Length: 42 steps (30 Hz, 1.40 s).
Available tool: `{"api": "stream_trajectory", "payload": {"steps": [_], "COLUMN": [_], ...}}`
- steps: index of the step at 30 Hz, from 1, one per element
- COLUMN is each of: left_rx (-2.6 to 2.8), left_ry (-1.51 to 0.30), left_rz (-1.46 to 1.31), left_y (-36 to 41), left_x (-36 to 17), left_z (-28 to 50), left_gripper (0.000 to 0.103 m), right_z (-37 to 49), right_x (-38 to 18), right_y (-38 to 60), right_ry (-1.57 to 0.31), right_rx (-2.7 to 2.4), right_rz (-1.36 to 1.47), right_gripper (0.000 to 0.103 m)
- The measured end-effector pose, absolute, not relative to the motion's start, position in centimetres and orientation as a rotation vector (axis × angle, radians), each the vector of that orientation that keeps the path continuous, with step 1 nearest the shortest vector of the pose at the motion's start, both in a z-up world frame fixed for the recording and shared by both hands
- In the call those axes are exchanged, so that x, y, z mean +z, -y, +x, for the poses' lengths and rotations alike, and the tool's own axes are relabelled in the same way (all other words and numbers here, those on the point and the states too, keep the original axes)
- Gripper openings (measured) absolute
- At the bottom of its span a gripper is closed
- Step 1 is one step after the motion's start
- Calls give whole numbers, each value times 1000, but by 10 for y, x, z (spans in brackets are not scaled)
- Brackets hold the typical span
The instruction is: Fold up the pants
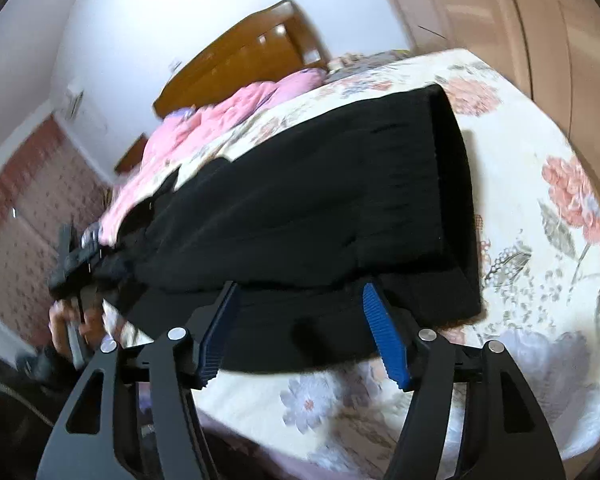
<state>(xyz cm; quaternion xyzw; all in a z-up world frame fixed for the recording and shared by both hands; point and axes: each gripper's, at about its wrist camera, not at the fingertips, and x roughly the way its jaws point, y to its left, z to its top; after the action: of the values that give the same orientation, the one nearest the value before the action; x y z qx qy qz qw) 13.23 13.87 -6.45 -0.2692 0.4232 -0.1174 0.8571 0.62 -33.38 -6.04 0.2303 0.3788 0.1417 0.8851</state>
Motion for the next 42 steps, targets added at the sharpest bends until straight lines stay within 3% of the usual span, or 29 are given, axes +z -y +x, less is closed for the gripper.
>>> {"api": "stream_trajectory", "payload": {"steps": [9, 14, 29, 33, 35, 36, 37, 38, 40, 42], "left_rx": [-223, -223, -231, -203, -177, -168, -164, -132, -90, -91], "left_ry": [-883, -892, -911, -932, -944, -932, -932, -955, -954, -935], "left_rz": [-491, -494, -512, -464, -436, -427, -418, -382, -338, -332], "left_y": [-145, -150, -162, -157, -154, -152, -151, -148, -147, -150], "left_x": [-56, -58, -61, -58, -58, -55, -53, -50, -40, -29], "left_z": [134, 135, 139, 156, 166, 169, 172, 175, 175, 170], "left_gripper": [85, 85, 89, 91, 90, 79, 53, 48, 24, 16], "right_z": [25, 19, 26, 29, 27, 25, 24, 23, 23, 21], "right_x": [-68, -73, -87, -78, -78, -78, -79, -79, -77, -71], "right_y": [344, 348, 356, 336, 334, 335, 337, 338, 336, 335], "right_ry": [-829, -885, -845, -847, -840, -832, -824, -817, -802, -782], "right_rx": [155, 70, 49, 11, -11, -11, -4, 2, 13, 33], "right_rz": [719, 741, 926, 751, 726, 732, 745, 752, 747, 737], "right_gripper": [55, 27, 29, 30, 16, 14, 13, 12, 11, 10]}}
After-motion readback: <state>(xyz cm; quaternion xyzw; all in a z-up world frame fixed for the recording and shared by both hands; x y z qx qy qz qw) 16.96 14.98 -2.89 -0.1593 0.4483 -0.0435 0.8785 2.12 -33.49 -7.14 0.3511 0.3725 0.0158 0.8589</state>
